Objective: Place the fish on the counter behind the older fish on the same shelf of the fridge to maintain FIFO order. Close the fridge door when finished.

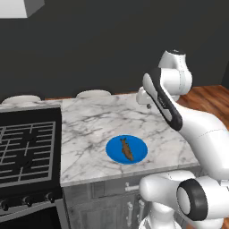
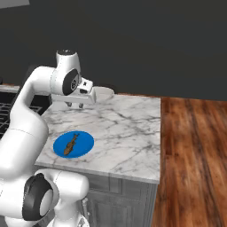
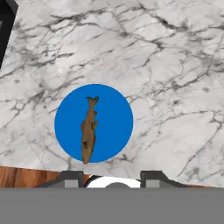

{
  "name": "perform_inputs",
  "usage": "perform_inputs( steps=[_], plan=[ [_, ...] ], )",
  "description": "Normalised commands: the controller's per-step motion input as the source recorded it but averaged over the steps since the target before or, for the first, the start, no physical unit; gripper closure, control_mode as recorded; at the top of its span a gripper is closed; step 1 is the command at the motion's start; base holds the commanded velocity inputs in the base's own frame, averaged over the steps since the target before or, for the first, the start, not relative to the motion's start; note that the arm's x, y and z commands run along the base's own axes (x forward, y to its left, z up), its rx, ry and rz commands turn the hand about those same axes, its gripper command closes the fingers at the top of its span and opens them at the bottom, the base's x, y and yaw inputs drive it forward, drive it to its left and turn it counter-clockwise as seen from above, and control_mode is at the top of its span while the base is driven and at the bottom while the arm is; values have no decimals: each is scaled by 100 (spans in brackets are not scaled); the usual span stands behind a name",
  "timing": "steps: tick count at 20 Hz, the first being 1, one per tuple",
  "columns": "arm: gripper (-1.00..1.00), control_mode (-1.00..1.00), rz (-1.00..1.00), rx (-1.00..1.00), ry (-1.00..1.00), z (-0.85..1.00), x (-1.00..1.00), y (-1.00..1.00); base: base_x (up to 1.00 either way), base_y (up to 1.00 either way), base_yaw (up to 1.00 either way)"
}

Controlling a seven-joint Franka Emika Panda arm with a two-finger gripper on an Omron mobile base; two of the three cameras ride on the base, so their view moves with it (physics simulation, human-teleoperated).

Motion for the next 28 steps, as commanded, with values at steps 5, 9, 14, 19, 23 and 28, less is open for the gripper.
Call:
perform_inputs(
  steps=[5, 9, 14, 19, 23, 28],
  plan=[
    [-100, -100, 0, -6, 0, -28, -19, 35, 0, 0, 0],
    [-100, -100, -1, -9, 6, -97, -1, 99, 0, 0, 0],
    [-100, -100, 0, 0, 27, -97, 0, 53, 0, 0, 0],
    [-100, -100, 0, 0, 26, -58, 5, 16, 0, 0, 0],
    [-100, -100, 0, 0, 2, -34, 17, 0, 0, 0, 0],
    [-100, -100, 0, 0, 0, -28, 18, -8, 0, 0, 0]
  ],
)
